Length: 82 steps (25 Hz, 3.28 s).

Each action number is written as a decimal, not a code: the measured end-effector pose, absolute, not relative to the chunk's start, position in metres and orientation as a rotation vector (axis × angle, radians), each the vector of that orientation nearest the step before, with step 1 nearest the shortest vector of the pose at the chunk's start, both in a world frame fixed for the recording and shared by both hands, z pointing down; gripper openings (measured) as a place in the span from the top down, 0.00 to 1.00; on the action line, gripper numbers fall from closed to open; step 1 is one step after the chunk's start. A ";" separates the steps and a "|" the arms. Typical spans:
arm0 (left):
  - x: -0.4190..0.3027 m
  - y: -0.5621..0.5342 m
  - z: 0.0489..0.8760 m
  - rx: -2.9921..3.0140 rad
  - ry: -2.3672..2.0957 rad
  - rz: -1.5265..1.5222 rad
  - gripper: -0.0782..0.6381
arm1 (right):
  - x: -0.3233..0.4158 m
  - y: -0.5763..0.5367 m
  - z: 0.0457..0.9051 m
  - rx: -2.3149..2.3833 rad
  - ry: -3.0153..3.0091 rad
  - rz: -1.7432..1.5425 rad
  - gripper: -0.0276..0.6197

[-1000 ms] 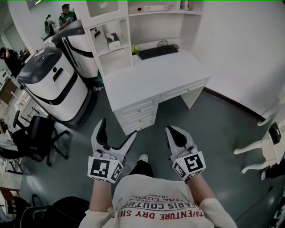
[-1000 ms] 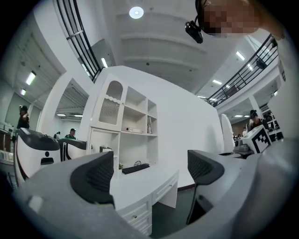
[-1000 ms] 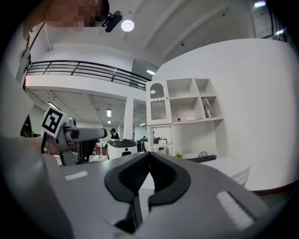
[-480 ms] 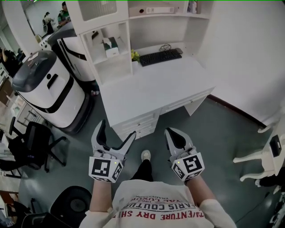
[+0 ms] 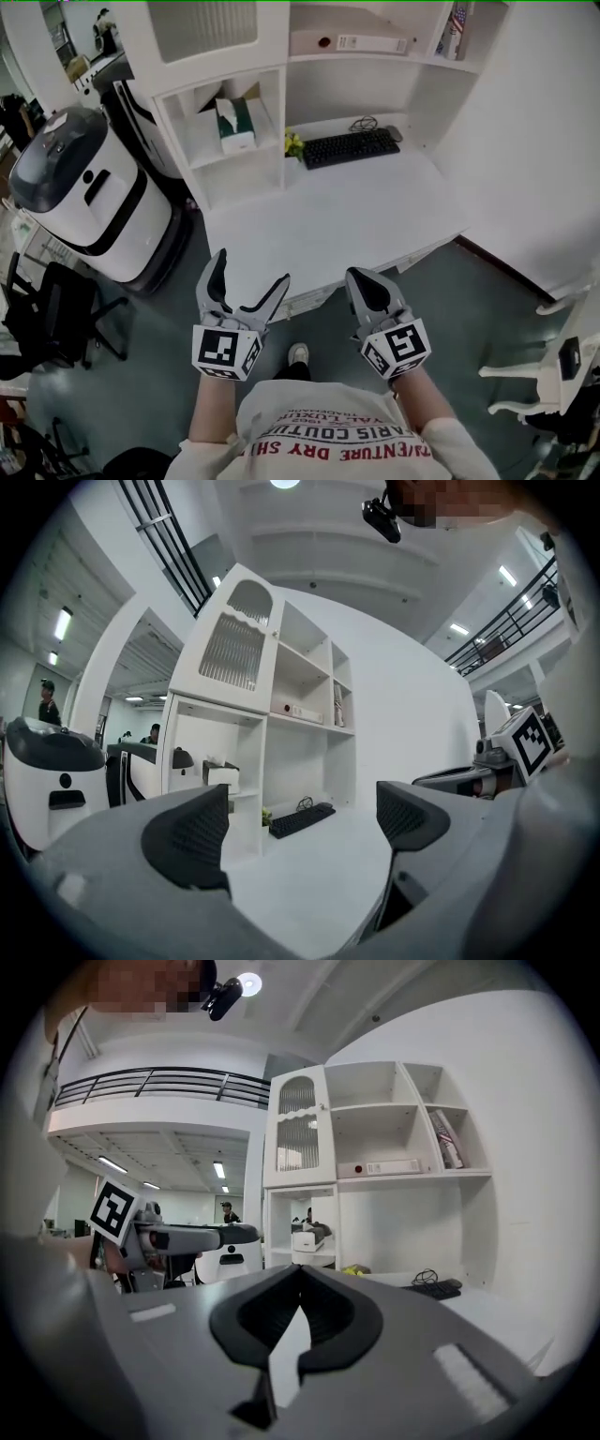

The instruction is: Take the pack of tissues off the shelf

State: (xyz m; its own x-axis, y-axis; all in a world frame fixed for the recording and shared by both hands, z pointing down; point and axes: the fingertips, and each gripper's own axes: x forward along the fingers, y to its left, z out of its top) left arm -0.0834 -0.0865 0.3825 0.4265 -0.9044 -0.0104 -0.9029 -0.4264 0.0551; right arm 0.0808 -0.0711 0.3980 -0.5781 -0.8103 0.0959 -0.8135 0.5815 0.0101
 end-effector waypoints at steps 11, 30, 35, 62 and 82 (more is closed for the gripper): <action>-0.114 -0.190 0.380 2.493 -1.828 -0.023 0.20 | 0.050 -0.181 0.397 1.254 -2.799 0.060 0.95; -0.129 -0.334 0.406 2.184 -2.169 0.011 0.20 | 0.018 -0.360 0.399 0.802 -2.958 0.009 0.95; -0.145 -0.374 0.412 2.074 -2.250 -0.028 0.20 | 0.009 -0.397 0.408 0.730 -2.960 0.032 0.95; -0.180 -0.466 0.445 1.891 -2.290 0.161 0.25 | -0.006 -0.450 0.432 0.723 -2.954 0.082 0.95; -0.163 -0.382 0.400 2.057 -2.267 0.201 0.28 | 0.020 -0.400 0.408 0.815 -2.925 0.018 0.95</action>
State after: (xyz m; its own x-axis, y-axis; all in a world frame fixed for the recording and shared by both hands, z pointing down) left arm -0.1625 -0.3817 0.3996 -0.0990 -0.9849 0.1422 -0.9945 0.0932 -0.0473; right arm 0.0203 -0.3999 0.4083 -0.8508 -0.5149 0.1047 -0.5162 0.8563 0.0166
